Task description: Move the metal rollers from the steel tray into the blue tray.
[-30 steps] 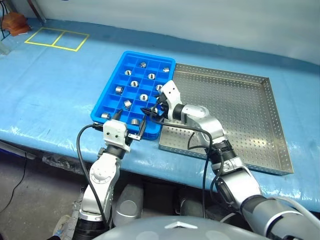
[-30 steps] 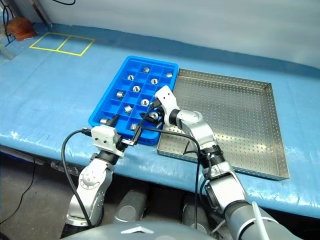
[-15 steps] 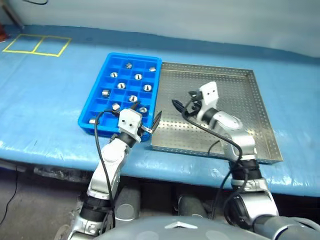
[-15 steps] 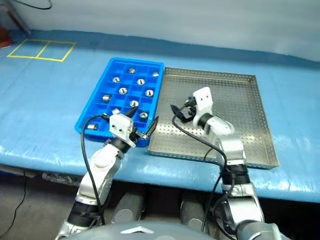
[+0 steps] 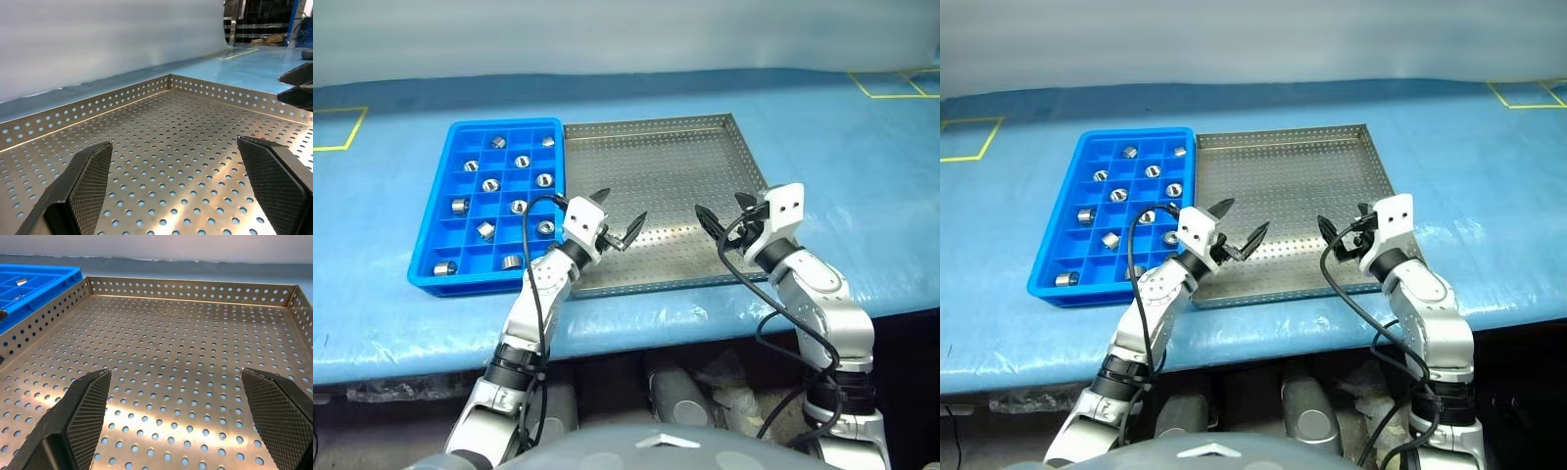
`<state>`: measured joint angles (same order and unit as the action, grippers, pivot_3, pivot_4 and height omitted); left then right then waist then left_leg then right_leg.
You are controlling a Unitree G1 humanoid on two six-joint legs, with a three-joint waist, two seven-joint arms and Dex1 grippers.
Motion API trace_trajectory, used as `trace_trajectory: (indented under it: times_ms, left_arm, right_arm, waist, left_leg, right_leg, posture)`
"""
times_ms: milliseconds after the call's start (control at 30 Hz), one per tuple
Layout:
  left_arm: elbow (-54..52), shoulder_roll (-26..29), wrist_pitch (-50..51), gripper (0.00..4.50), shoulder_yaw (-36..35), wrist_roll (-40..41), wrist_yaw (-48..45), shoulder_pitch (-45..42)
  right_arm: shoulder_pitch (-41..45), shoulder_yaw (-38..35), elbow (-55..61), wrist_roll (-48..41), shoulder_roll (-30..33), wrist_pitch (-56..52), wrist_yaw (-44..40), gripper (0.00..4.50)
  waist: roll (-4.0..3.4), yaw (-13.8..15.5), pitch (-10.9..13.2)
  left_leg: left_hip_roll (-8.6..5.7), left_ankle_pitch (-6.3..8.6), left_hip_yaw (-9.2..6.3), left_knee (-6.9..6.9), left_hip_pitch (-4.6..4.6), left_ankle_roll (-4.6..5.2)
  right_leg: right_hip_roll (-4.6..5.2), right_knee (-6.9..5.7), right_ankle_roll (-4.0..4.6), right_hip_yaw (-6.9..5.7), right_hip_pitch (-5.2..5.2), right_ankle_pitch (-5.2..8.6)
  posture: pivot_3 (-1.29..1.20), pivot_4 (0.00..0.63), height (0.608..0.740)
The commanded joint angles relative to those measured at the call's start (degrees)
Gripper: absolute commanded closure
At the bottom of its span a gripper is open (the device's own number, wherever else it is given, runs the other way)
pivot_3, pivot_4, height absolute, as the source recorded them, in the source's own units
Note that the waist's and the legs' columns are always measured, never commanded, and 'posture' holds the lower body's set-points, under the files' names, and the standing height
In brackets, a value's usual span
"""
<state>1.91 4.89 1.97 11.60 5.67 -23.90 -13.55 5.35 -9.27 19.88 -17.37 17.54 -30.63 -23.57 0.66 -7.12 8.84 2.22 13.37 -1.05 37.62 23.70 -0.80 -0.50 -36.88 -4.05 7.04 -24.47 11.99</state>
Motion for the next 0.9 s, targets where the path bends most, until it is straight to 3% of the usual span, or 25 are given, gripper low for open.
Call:
trace_trajectory:
  times_ms: [33,400,900]
  left_arm:
    - [-0.4,-0.2,-2.1,0.0,-1.0,1.0,-0.7,-1.0]
    - [-3.1,0.2,-3.5,0.0,-2.1,4.5,-4.3,0.7]
    - [-4.8,1.2,-3.3,0.0,-0.6,3.1,-4.0,2.8]
  right_arm:
    - [-1.2,0.4,3.7,-0.7,0.3,2.3,-0.3,0.02]
    - [-1.0,2.3,3.1,-0.3,1.6,3.8,-1.2,0.02]
    - [0.3,3.7,2.2,0.2,2.3,3.6,-1.2,0.02]
  waist:
    - [0.0,-0.3,0.0]
    - [0.01,-0.4,0.0]
    - [0.01,0.3,0.0]
  left_leg:
    - [0.0,0.0,0.01,0.0,0.0,0.0]
    - [-0.01,0.0,-0.01,0.02,-0.01,0.0]
    - [-0.02,0.0,-0.03,0.03,-0.01,0.0]
  right_leg:
    - [0.0,0.0,0.0,0.01,0.0,0.0]
    - [0.01,-0.01,0.0,0.01,0.01,0.0]
    - [0.01,-0.01,-0.02,0.01,0.03,-0.01]
  posture:
    - [-0.14,0.15,0.74]
    - [-0.1,0.15,0.74]
    - [-0.08,0.15,0.74]
